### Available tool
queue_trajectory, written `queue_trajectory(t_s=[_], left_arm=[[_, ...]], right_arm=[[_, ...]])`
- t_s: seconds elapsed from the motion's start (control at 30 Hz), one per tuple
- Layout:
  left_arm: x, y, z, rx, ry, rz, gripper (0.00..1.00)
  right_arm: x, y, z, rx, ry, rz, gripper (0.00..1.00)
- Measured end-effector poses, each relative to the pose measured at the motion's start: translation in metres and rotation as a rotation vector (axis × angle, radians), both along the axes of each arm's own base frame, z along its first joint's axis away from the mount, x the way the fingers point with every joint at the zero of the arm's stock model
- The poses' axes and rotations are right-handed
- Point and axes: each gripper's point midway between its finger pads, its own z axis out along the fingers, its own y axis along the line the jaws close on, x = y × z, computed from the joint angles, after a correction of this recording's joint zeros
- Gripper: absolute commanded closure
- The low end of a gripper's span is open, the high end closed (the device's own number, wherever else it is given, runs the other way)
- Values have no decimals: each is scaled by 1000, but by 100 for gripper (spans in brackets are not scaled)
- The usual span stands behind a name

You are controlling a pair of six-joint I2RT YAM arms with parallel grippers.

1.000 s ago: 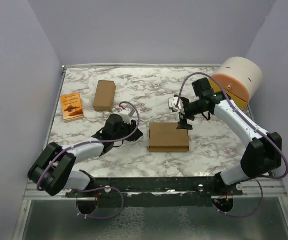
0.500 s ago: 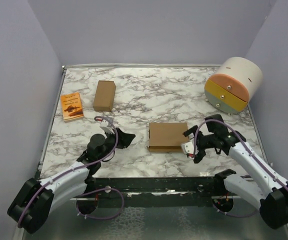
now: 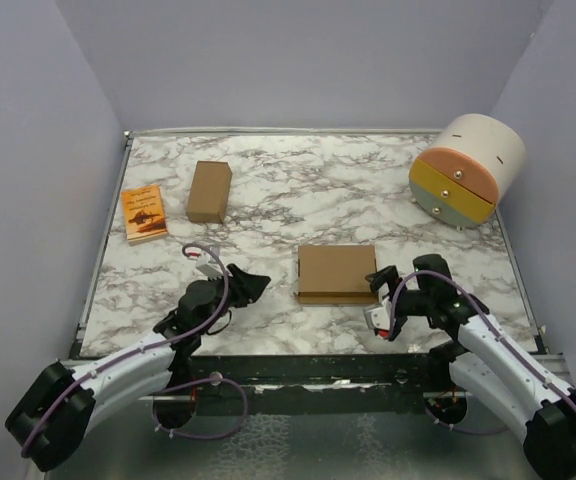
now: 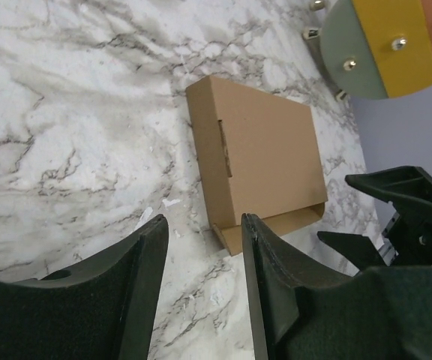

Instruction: Fold the paper box

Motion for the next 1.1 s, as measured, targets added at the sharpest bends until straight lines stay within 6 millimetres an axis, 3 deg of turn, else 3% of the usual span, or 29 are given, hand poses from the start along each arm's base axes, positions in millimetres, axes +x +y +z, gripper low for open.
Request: queue_trajectory(t_s=[0.17, 0.27, 0.83, 1.1], left_arm=[[-3, -6, -23, 44, 88, -2, 53], [-6, -12, -28, 48, 110, -17, 53], [-11, -37, -42, 46, 202, -38, 52], [-13, -53, -52, 69, 225, -69, 52]], right_arm=[[4, 0, -6, 12, -18, -14, 19], [4, -1, -12, 10, -11, -30, 28], [7, -3, -23, 7, 20, -68, 56], [9, -3, -24, 7, 20, -68, 57]])
